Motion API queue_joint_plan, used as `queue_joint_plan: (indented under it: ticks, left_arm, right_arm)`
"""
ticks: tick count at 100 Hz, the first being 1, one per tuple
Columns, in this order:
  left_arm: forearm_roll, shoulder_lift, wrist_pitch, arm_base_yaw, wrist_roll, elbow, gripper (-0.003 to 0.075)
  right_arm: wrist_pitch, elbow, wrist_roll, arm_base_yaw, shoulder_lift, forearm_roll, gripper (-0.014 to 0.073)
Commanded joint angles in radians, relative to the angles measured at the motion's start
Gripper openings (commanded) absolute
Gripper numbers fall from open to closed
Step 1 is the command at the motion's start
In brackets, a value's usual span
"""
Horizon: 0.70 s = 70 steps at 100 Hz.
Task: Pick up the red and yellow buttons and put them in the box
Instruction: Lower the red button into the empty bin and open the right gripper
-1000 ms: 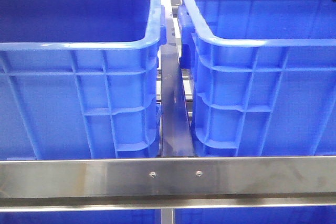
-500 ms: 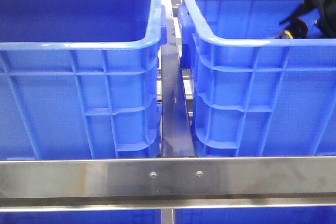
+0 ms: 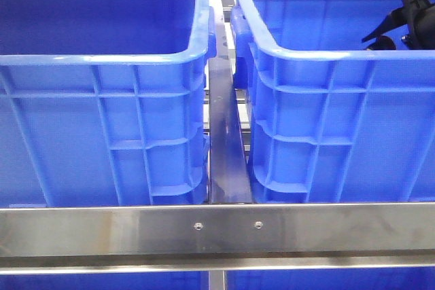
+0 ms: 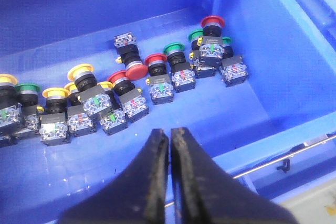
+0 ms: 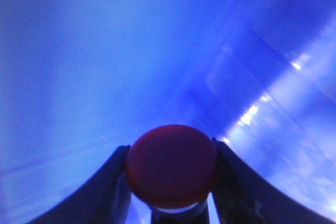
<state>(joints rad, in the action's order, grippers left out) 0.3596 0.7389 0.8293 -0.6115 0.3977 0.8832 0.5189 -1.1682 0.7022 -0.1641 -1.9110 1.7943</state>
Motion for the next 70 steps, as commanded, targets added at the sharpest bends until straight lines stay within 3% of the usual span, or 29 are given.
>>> queue_joint_plan:
  ticks: [1,56,70]
  left_arm:
    - [0.021,-0.003,-0.065,-0.008,0.001,0.027,-0.0019]
    - [0.021,-0.003,-0.065,-0.008,0.001,0.027,-0.0019]
    - [0.021,-0.003,-0.065,-0.008,0.001,0.027,-0.0019]
  right_arm:
    - [0.051,-0.048,-0.018,-0.006,0.031,0.053,0.0111]
    - [0.083,-0.084,-0.073,-0.006,-0.056,0.053,0.0112]
    - [0.084,-0.084,-0.073,-0.006,-0.059,0.053,0.0183]
